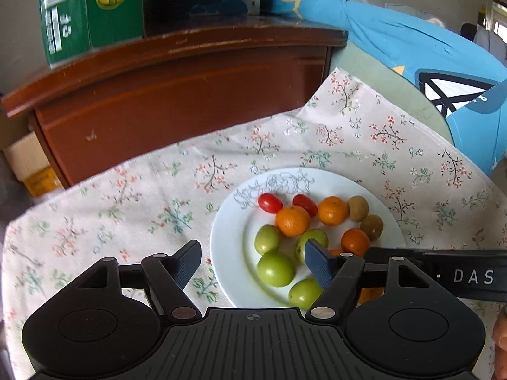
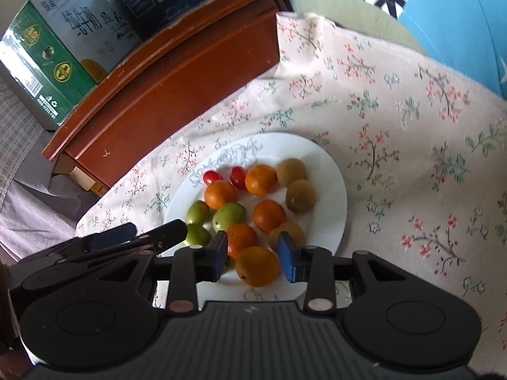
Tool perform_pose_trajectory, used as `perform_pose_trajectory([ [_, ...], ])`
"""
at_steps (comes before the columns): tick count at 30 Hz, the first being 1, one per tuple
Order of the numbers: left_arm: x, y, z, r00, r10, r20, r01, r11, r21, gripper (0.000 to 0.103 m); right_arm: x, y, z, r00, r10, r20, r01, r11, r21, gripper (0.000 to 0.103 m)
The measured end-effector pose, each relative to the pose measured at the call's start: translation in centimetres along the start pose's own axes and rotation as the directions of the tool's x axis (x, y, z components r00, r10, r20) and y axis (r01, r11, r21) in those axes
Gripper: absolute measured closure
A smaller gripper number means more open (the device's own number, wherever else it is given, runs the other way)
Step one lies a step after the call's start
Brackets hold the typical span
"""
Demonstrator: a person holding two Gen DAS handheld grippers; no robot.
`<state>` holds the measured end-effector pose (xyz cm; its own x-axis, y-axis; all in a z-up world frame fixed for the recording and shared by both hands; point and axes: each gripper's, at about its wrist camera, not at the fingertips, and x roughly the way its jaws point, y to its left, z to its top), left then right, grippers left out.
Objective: Organize fruits
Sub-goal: 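Lower the jujube onto the plate with the left gripper while the right places the mandarin, then open both grippers and withdraw them from the plate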
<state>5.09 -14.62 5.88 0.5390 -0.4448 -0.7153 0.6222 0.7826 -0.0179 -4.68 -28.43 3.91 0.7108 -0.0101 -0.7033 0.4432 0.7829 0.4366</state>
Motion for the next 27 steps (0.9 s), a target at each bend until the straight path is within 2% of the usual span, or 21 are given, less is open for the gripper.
perform_pose_trajectory([
  [3, -0.4, 0.2, 0.0, 1.000, 0.010, 0.005, -0.010, 1.000, -0.012, 0.021, -0.4, 0.4, 0.1, 0.999, -0.018, 0.028, 0.019, 0.999, -0.030, 0.065],
  [6, -0.5, 0.2, -0.1, 1.000, 0.029, -0.010, -0.029, 1.000, -0.004, 0.020, -0.5, 0.4, 0.2, 0.999, -0.023, 0.028, 0.025, 0.999, -0.038, 0.060],
  [13, -1.0, 0.4, -0.2, 0.996, 0.077, -0.043, -0.077, 0.997, 0.004, 0.019, -0.6, 0.6, -0.1, 1.000, -0.031, -0.001, 0.031, 0.999, -0.044, 0.055],
  [16, -1.5, 0.5, -0.2, 0.994, 0.099, -0.045, -0.099, 0.995, 0.002, 0.013, -0.9, 0.8, -0.2, 0.999, -0.032, 0.004, 0.032, 0.998, -0.056, 0.052],
  [19, -2.2, 0.5, -0.2, 0.992, 0.118, -0.044, -0.118, 0.993, 0.004, 0.013, -1.4, 1.0, -0.1, 0.999, -0.047, 0.014, 0.048, 0.996, -0.069, 0.045],
  [27, -3.4, -0.1, -0.5, 0.987, 0.149, -0.066, -0.148, 0.989, 0.019, 0.012, -2.5, 1.5, 0.0, 0.996, -0.079, 0.031, 0.081, 0.992, -0.094, 0.039],
])
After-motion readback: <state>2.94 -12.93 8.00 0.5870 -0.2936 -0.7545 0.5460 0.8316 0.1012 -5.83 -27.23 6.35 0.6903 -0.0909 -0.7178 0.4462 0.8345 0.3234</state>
